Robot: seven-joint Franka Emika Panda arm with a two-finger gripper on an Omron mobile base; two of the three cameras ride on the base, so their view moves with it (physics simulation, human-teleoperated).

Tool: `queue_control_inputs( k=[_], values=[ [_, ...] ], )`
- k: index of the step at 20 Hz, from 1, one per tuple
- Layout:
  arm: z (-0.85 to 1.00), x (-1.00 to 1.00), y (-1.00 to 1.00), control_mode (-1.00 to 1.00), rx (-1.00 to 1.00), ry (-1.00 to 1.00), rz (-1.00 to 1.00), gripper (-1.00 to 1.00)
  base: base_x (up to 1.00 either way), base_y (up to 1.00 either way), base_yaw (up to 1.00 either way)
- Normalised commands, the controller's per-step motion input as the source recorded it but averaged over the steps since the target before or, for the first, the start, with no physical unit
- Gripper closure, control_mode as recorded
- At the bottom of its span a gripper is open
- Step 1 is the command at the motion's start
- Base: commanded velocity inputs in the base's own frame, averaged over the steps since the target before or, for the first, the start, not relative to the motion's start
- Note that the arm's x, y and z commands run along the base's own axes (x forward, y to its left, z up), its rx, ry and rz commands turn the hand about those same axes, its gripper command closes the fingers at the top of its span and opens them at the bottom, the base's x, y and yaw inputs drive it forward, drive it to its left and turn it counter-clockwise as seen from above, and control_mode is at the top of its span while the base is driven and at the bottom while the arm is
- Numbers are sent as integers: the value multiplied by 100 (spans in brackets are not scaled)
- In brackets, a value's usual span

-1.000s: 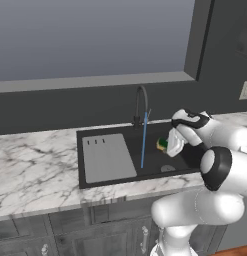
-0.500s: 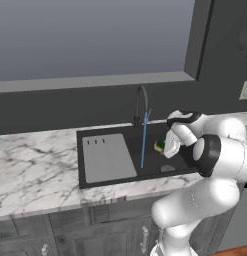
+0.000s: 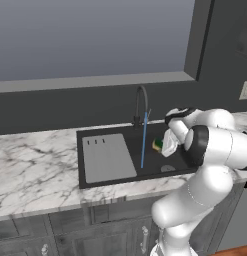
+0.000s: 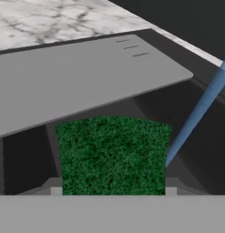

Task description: Soak the sponge with water for a few seconds and then drop it inside the sink.

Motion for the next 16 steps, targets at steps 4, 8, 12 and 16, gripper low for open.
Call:
queue_control_inputs(
  k=[4, 8, 12, 16],
  values=[
    [0, 0, 0, -100, 11, 0, 0, 100, 0, 0, 0],
    [0, 0, 1, -100, 9, 0, 0, 100, 0, 0, 0],
    [0, 0, 8, -100, 5, 0, 0, 100, 0, 0, 0],
    [0, 8, 13, -100, 2, 0, 0, 100, 0, 0, 0]
  ],
)
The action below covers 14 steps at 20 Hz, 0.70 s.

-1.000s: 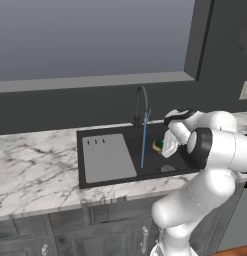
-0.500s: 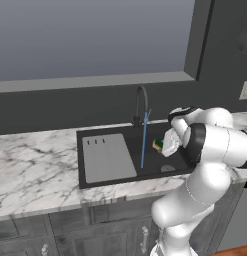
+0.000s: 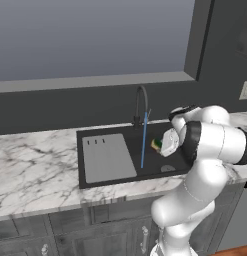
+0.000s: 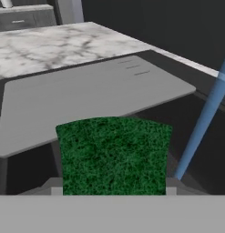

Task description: Soak the sponge with water for a few seconds and then drop it inside the sink.

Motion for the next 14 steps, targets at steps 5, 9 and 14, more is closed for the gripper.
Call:
queue_control_inputs(
  k=[5, 9, 14],
  values=[
    [0, 20, 11, -100, 0, 0, 0, 100, 0, 0, 0],
    [0, 11, 4, -100, 0, 0, 0, 100, 0, 0, 0],
    [0, 12, 0, -100, 0, 0, 0, 100, 0, 0, 0]
  ],
)
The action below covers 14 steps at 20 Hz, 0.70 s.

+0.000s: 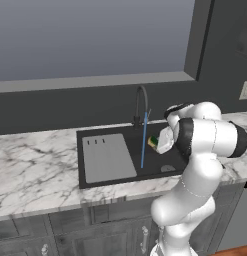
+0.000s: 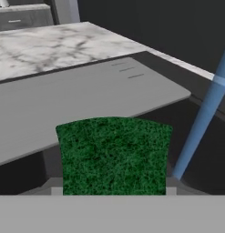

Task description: Soak the sponge with water for a few seconds and then drop it inside the sink.

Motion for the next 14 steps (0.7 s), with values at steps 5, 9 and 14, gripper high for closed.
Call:
queue_control_inputs(
  k=[5, 9, 14],
  values=[
    [-6, 15, 0, -100, 0, 0, 0, 100, 0, 0, 0],
    [-12, 23, 0, -100, 0, 0, 0, 100, 0, 0, 0],
    [-9, 17, 0, -100, 0, 0, 0, 100, 0, 0, 0]
  ],
)
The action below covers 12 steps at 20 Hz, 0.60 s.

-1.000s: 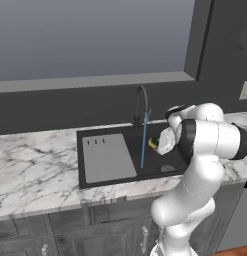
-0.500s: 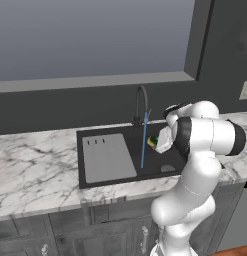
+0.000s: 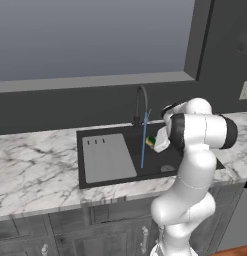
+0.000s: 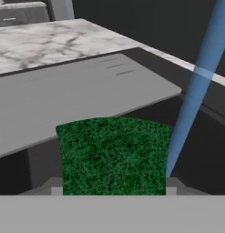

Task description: Soak the sponge with water for a few seconds and then drop it inside the sink.

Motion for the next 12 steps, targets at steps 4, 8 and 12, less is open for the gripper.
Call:
queue_control_inputs(
  k=[4, 8, 12],
  values=[
    [-6, 11, 0, -100, 0, 0, 0, 100, 0, 0, 0],
    [-8, 10, 0, -100, 0, 0, 0, 100, 0, 0, 0],
    [-14, 14, 0, -100, 0, 0, 0, 100, 0, 0, 0]
  ],
)
